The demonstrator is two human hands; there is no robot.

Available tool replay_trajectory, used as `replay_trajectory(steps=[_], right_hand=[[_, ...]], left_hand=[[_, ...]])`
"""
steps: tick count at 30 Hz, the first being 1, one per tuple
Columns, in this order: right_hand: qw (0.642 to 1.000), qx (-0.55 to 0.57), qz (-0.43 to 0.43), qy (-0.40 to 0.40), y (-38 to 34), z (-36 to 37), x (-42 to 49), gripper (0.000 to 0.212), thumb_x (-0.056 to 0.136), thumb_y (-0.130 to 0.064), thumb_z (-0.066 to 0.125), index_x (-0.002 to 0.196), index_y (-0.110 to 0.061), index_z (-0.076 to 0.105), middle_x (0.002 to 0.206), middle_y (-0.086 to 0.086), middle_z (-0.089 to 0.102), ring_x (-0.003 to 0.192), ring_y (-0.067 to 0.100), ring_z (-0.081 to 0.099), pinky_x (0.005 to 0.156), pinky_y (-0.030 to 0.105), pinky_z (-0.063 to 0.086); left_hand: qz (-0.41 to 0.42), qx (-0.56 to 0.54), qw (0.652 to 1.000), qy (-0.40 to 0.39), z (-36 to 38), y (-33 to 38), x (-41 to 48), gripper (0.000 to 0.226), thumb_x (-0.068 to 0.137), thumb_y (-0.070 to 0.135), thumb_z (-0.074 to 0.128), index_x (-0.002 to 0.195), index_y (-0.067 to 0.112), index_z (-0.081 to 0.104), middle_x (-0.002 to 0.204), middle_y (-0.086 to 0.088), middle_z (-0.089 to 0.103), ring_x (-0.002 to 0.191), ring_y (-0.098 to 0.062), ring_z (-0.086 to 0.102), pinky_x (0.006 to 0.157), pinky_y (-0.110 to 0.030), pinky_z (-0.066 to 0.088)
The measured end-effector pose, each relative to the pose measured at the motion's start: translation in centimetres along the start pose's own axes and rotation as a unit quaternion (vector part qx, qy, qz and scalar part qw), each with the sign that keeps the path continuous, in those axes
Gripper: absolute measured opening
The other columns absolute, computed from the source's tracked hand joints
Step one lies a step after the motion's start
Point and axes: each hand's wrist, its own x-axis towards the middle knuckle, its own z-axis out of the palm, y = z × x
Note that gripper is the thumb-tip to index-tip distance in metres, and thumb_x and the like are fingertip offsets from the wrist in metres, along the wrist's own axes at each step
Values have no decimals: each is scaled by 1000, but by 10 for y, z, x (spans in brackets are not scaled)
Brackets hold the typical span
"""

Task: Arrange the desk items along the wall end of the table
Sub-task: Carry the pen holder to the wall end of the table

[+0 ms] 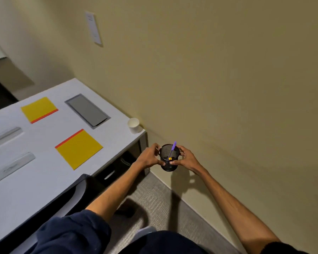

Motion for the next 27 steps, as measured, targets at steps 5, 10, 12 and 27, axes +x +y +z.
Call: replay_trajectory(steps=[5,10,12,27], right_hand=[[996,-10,-38,-81,-34,30,57,82,71,-1,85,142,-5,45,141,11,55,129,29,55,108,41,47],[986,-1,-65,-155,-75,77,110,80,70,3,84,140,-4,46,137,12,59,120,19,61,92,14,51],[983,-3,-74,-170,-92,97,132,83,70,0,85,142,-4,44,138,12,58,127,24,58,105,28,49],[970,-54,-160,-172,-209,161,301,81,66,-1,88,137,-6,49,135,9,59,123,22,56,95,21,46]], left_hand=[[-46,4,997,60,-47,-34,-1,73,65,28,89,123,9,50,121,-10,63,110,-26,61,96,-41,50],[-101,-17,988,116,-99,-77,-2,77,62,29,91,125,11,50,116,-10,66,104,-24,64,93,-40,54],[-109,-21,985,135,-122,-96,2,80,60,32,93,125,13,52,116,-7,67,101,-22,65,90,-40,56],[-127,-103,952,261,-248,-172,94,82,63,22,92,134,9,52,125,-11,64,102,-26,65,89,-38,57]])
